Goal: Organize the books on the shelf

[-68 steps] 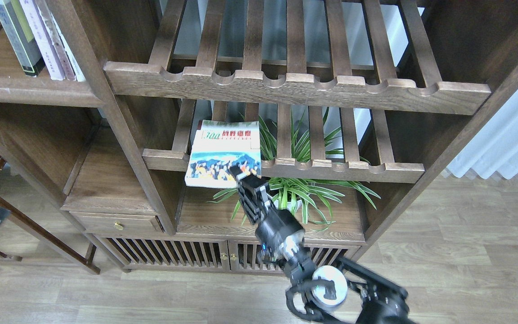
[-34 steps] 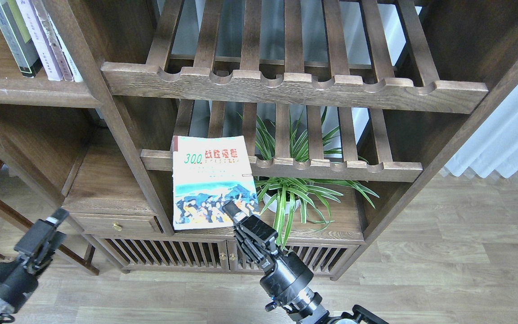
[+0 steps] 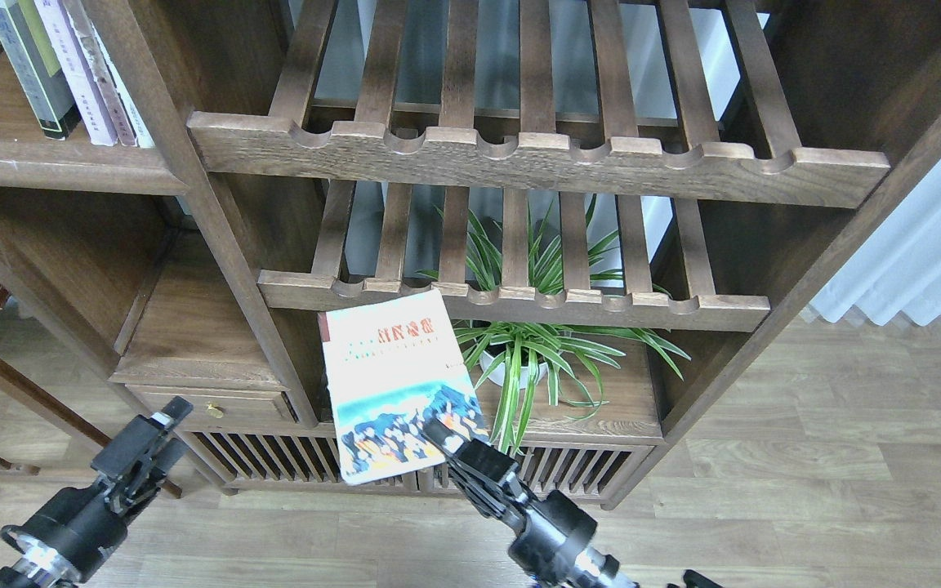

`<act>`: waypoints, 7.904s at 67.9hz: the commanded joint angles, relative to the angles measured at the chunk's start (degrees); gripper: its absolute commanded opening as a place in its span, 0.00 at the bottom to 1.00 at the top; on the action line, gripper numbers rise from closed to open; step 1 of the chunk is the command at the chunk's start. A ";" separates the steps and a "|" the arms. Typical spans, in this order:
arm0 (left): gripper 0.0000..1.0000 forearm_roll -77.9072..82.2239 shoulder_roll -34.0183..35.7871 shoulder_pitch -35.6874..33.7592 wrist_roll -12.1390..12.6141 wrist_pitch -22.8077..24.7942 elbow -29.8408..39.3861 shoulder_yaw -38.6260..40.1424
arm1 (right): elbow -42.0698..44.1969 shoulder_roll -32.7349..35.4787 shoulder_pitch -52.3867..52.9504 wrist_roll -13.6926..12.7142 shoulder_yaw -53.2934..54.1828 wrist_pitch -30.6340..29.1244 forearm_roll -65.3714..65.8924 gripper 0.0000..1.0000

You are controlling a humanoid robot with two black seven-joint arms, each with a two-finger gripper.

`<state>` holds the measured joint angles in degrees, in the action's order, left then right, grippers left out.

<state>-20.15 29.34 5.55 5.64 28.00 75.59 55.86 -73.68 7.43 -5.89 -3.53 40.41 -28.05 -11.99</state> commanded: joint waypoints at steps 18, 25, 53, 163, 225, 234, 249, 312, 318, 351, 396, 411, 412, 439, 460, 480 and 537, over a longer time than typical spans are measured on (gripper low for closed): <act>1.00 0.11 0.11 -2.21 -1.60 0.00 2.55 -8.22 | 0.03 -4.17 -1.93 -5.35 -1.04 0.05 0.21 0.04; 1.00 0.11 -0.86 -2.39 -1.60 0.00 2.90 -8.93 | 0.12 -6.11 -1.93 -6.05 -1.83 0.05 1.53 0.05; 0.82 0.37 -5.25 -2.39 -1.51 0.00 4.21 -11.04 | 1.44 -7.43 -3.77 -6.05 -1.92 0.05 4.78 0.05; 0.05 3.36 4.50 0.25 -0.98 0.00 8.79 9.53 | 4.07 -7.43 -1.49 -5.09 1.51 0.05 6.01 1.00; 0.06 3.80 4.15 0.16 -0.89 0.00 8.26 7.86 | 6.10 -7.43 0.18 -4.03 1.60 0.05 5.66 0.99; 0.06 3.80 4.94 0.25 -0.89 0.00 8.61 9.18 | 6.10 -7.43 0.71 -3.94 1.69 0.05 5.57 0.99; 0.06 5.29 9.07 2.88 1.21 0.00 10.28 15.67 | 6.36 -7.43 0.71 -4.03 1.69 0.05 5.66 0.99; 0.07 16.02 15.84 12.73 8.68 0.00 15.99 55.58 | 7.59 -7.43 0.01 -4.03 2.21 0.05 5.57 0.99; 0.07 16.46 17.16 12.47 9.56 0.00 15.20 57.43 | 7.59 -7.43 -0.08 -4.03 2.56 0.05 5.57 0.99; 0.06 33.42 18.13 -8.61 12.11 0.00 9.32 55.77 | 7.59 -7.43 -0.26 -4.03 2.48 0.05 5.66 0.99; 0.06 48.71 17.78 -41.47 15.63 0.00 -6.50 38.29 | 7.59 -7.43 -0.70 -4.03 2.65 0.05 5.57 0.99; 0.06 52.23 15.58 -48.70 15.98 0.00 -9.93 34.75 | 7.59 -7.43 -0.70 -4.03 2.65 0.05 5.49 0.99; 0.06 52.49 15.49 -49.14 15.98 0.00 -10.20 34.49 | 7.59 -7.43 -0.70 -4.03 2.65 0.05 5.57 0.99; 0.06 54.08 15.05 -57.58 17.12 0.00 -17.05 29.91 | 7.59 -7.43 -0.70 -4.03 2.65 0.05 5.49 0.99; 0.06 53.99 19.18 -54.15 17.30 0.00 -16.97 34.40 | 7.59 -7.43 -0.61 -3.94 2.65 0.05 5.49 0.99; 0.06 54.16 13.82 -54.59 18.62 0.00 -16.70 31.15 | 7.50 -7.43 -0.79 -4.03 2.74 0.05 5.49 0.99; 0.05 46.35 13.81 -56.00 21.17 0.00 -8.44 27.55 | 7.50 -7.43 -1.31 -4.03 3.36 0.05 5.49 0.99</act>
<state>30.65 39.72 -52.82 26.48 28.00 62.70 83.87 -66.26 0.00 -7.23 -7.56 43.77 -28.00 -6.50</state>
